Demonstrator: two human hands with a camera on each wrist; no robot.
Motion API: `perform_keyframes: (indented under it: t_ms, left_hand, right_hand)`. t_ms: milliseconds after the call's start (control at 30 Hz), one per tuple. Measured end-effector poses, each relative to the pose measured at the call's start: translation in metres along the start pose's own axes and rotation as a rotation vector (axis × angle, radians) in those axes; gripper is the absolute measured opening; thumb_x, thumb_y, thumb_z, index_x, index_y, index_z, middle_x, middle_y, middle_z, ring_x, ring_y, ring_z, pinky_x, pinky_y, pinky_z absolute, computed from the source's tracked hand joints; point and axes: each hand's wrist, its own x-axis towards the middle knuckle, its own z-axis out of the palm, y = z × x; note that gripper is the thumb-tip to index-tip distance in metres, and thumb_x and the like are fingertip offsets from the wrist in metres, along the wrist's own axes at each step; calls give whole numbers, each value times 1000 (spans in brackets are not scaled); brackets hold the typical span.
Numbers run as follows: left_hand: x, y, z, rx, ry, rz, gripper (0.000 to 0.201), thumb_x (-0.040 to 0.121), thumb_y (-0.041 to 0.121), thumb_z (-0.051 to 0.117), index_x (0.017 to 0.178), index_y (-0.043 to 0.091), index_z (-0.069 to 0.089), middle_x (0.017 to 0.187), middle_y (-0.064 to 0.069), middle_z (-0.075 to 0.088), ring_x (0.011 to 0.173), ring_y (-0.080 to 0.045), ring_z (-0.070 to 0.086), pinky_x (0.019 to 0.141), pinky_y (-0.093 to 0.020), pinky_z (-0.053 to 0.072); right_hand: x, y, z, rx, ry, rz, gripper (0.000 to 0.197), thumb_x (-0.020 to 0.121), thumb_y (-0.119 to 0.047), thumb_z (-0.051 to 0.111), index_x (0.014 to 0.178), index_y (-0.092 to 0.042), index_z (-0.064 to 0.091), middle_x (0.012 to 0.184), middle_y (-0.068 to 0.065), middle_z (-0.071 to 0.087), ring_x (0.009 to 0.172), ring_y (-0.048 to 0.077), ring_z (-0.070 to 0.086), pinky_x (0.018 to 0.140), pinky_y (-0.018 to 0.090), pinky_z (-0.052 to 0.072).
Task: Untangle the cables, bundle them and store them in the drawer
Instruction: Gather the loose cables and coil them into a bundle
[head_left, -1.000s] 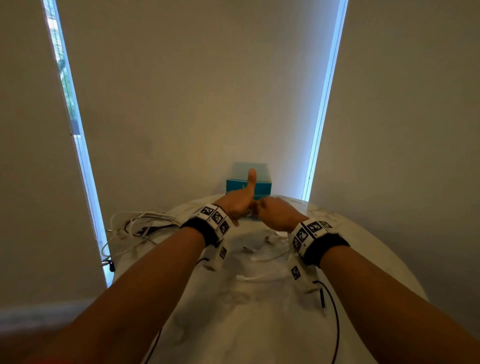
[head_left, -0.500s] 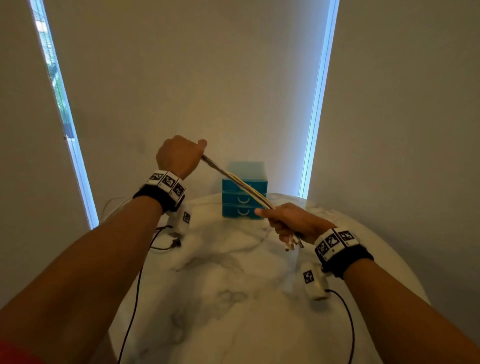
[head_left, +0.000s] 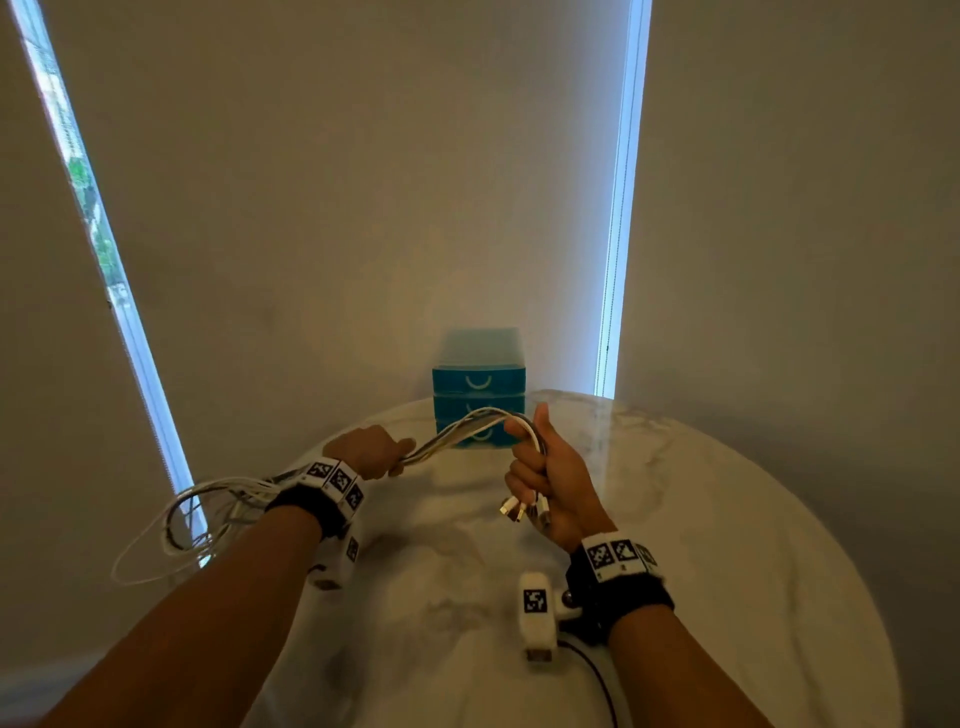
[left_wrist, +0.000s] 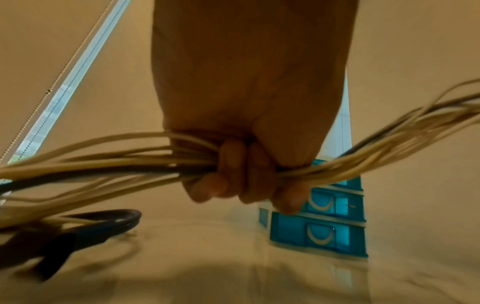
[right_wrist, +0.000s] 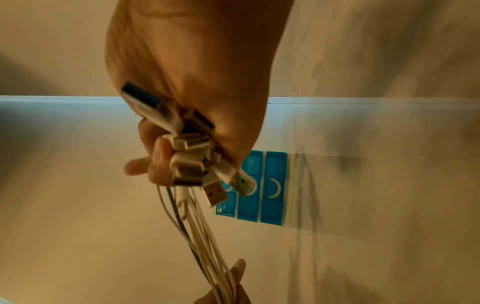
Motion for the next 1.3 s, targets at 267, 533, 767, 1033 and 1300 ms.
perform_keyframes:
  t_ms: [267, 533, 767, 1033, 1300]
  left_hand:
    - [-6, 51, -9, -264, 542, 443, 44, 116, 34, 34, 118, 9, 70, 117, -15, 71, 106, -32, 65, 89, -41, 50]
    - [-28, 112, 16, -495, 189, 526, 68, 116, 49, 30, 63, 20, 63, 56, 2, 63, 45, -3, 57, 56, -31, 46]
    - [-26, 104, 29, -701, 161, 392, 73, 109, 69, 24, 71, 19, 62, 51, 11, 54, 43, 0, 44, 51, -21, 33]
    - [-30, 80, 40, -833, 289, 468, 56, 112, 60, 33, 79, 21, 56, 58, 13, 47, 53, -2, 40, 58, -25, 33]
    - [-43, 80, 35, -618, 261, 571, 53, 113, 50, 38, 76, 27, 68, 67, 12, 59, 62, 4, 54, 70, -30, 42]
  right_hand:
    - [5, 6, -7, -136, 22, 46, 57, 109, -53, 49, 126, -4, 72, 51, -6, 23, 36, 6, 21, 36, 23, 27]
    - [-9, -11, 1, -371, 77, 19, 48, 110, -52, 50, 89, -11, 65, 51, -4, 32, 37, 9, 26, 37, 25, 27]
    - [0, -14, -3, -268, 192, -62, 50, 113, -48, 42, 86, -12, 62, 52, -4, 33, 39, 10, 28, 39, 25, 32]
    - [1, -2, -17, -352, -104, 90, 54, 111, -57, 36, 81, -17, 56, 60, 0, 40, 55, 17, 47, 66, 33, 49]
    - [-10, -10, -41, -494, -338, 209, 41, 111, -25, 42, 116, 0, 75, 138, 24, 68, 131, 36, 63, 111, 41, 51]
